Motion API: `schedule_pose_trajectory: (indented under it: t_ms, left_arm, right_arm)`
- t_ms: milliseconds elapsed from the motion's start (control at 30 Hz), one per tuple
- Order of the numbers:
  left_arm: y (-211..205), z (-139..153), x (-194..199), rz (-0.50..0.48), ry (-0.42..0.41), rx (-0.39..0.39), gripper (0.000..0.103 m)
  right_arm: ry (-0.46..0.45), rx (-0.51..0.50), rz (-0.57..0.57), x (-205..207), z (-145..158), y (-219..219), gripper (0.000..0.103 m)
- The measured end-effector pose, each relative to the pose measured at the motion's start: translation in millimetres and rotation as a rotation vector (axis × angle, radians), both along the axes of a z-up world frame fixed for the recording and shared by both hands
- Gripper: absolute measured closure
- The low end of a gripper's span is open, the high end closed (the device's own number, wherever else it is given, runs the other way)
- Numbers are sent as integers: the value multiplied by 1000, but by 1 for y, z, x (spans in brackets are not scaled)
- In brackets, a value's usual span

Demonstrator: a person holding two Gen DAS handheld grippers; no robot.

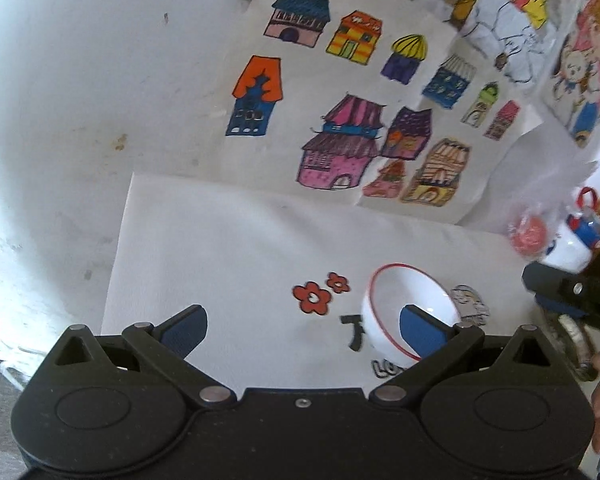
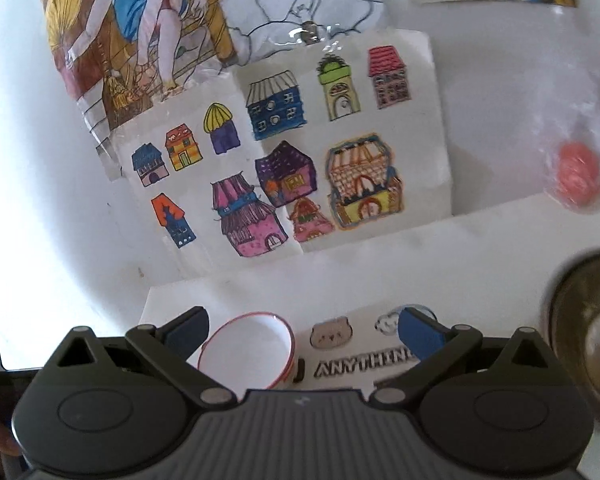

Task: Organize plates and bowls
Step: 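Move both open grippers toward the second red-rimmed white bowl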

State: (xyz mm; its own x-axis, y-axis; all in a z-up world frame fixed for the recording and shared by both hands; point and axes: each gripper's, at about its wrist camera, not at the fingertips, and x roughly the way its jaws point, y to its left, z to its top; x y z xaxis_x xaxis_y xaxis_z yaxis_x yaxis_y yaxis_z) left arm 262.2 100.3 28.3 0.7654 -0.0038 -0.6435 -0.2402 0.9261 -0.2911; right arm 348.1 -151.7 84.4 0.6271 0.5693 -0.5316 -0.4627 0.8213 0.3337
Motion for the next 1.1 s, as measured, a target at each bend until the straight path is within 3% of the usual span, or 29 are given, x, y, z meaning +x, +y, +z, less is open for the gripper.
schedule_pose_trajectory:
  t_ms: [100,367,633,767,1100]
  left_arm:
    - [-1,-1,5,23,9,48,1]
    - [-5,-5,16,44,6,52,1]
    - [-19,-10,25,1,43,97,1]
    - [-22,-12,29,-1,55,111,1]
    - [-24,-22,34,-12,80,93,1]
  right_arm:
    - [-28,99,40,5,-10,-3,0]
    - [46,120,12,15,-28,-8,0]
    - [127,109,46,19,-41,-6,0]
    - [154,44,53,19,-44,0,0]
    - [150,-37,65,23,-47,4,0]
